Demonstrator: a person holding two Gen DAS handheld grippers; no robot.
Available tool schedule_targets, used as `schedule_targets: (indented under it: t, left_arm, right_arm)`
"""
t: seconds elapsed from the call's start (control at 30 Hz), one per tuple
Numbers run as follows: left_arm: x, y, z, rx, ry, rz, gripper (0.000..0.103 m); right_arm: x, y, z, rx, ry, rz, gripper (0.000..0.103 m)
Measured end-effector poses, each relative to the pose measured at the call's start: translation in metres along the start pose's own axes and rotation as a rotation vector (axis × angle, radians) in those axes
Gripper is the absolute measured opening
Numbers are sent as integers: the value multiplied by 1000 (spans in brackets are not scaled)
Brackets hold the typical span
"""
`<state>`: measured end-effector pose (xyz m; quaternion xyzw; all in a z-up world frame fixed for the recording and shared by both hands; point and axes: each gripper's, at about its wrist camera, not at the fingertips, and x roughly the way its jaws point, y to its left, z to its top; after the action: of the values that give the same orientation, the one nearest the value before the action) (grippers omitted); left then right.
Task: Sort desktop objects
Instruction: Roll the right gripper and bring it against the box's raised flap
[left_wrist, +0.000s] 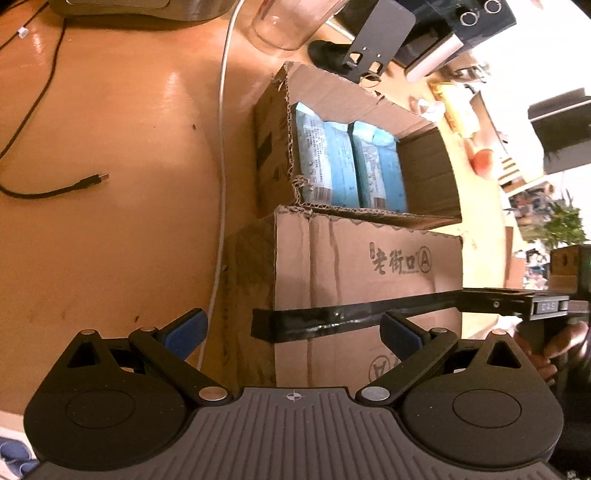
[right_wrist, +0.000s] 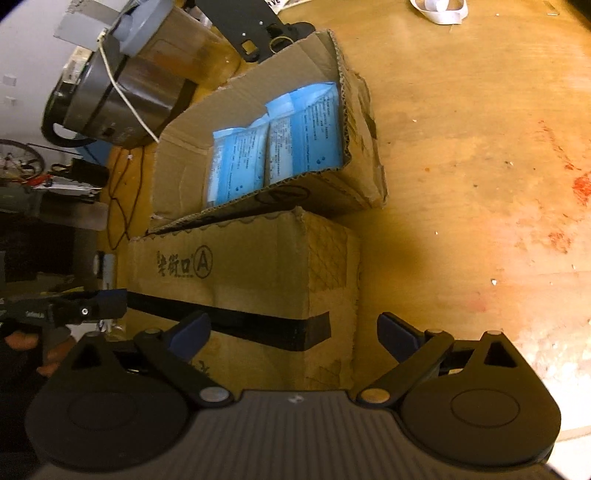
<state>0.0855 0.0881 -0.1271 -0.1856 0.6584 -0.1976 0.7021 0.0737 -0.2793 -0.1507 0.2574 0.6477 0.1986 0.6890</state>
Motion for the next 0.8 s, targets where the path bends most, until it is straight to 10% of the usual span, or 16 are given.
schedule_targets:
  t: [0.3, 0.47, 0.8]
  left_arm:
    - [9, 21, -1, -36, 18, -117, 86]
    - [16, 26, -3, -58, 25, -149, 70]
    - [14, 27, -5, -84, 12, -147, 67]
  right_arm:
    - [-1, -12, 1, 12, -6, 44, 88]
    - [1, -17, 2, 28, 8, 109, 52]
    - [2, -17, 4, 44, 18, 133, 48]
